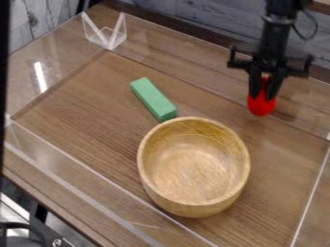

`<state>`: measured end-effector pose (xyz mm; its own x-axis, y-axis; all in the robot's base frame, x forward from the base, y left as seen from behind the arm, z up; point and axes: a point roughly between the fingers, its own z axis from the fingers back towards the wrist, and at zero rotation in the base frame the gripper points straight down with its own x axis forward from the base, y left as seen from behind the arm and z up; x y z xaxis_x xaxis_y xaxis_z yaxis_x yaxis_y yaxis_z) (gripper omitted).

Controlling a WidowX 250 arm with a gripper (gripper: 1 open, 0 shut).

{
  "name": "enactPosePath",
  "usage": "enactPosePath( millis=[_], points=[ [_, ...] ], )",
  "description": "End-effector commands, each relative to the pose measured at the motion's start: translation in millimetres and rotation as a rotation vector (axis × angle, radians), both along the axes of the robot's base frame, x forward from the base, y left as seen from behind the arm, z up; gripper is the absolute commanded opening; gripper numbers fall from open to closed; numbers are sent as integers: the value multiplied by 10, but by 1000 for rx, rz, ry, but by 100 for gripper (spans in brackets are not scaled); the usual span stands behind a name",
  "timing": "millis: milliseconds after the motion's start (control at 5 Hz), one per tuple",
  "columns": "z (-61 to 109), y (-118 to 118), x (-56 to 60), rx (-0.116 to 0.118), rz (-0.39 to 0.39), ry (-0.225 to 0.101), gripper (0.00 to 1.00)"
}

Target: Move the red fruit to the right side of the table

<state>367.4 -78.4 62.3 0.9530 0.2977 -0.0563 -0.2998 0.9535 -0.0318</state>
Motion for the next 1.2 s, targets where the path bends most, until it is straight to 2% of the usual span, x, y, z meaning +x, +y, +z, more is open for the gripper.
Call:
enactPosePath(
  millis=[0,200,400,1000],
  points=[
    [43,-49,92,-8,46,-64,0],
    [-56,-24,42,-2,70,-57,100],
    [-139,-2,43,0,104,-57,0],
    [-359,61,35,21,157,-56,0]
  ],
)
